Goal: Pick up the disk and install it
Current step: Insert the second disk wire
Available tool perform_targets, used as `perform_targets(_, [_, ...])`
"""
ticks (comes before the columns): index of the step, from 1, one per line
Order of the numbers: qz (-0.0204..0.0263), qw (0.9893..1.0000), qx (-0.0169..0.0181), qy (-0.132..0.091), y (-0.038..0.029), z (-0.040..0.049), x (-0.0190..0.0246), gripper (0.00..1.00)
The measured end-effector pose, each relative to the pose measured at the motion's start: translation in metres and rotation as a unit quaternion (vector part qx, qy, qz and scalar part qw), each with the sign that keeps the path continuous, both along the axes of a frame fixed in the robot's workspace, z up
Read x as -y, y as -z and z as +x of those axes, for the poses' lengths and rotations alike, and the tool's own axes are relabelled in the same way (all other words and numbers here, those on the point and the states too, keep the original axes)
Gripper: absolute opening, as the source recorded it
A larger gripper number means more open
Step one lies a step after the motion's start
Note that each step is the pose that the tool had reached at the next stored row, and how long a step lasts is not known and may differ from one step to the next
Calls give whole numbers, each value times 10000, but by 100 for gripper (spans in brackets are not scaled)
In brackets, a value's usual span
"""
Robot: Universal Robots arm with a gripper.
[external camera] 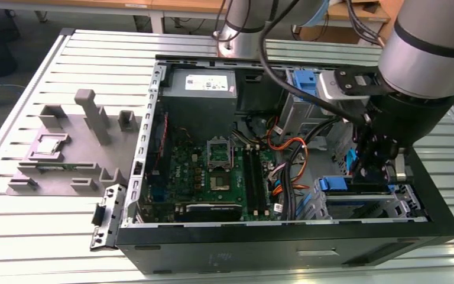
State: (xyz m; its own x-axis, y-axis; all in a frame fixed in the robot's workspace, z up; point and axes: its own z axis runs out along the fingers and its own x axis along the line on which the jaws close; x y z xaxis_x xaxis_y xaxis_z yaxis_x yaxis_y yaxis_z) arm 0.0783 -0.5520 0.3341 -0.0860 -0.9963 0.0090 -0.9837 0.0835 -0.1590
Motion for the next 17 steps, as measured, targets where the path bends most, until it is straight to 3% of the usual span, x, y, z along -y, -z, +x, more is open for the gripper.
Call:
perform_targets(7, [0, 9999, 95, -124, 1, -5, 35, 16])
perform_targets(17, [14, 9998, 103, -162, 26, -16, 53, 16])
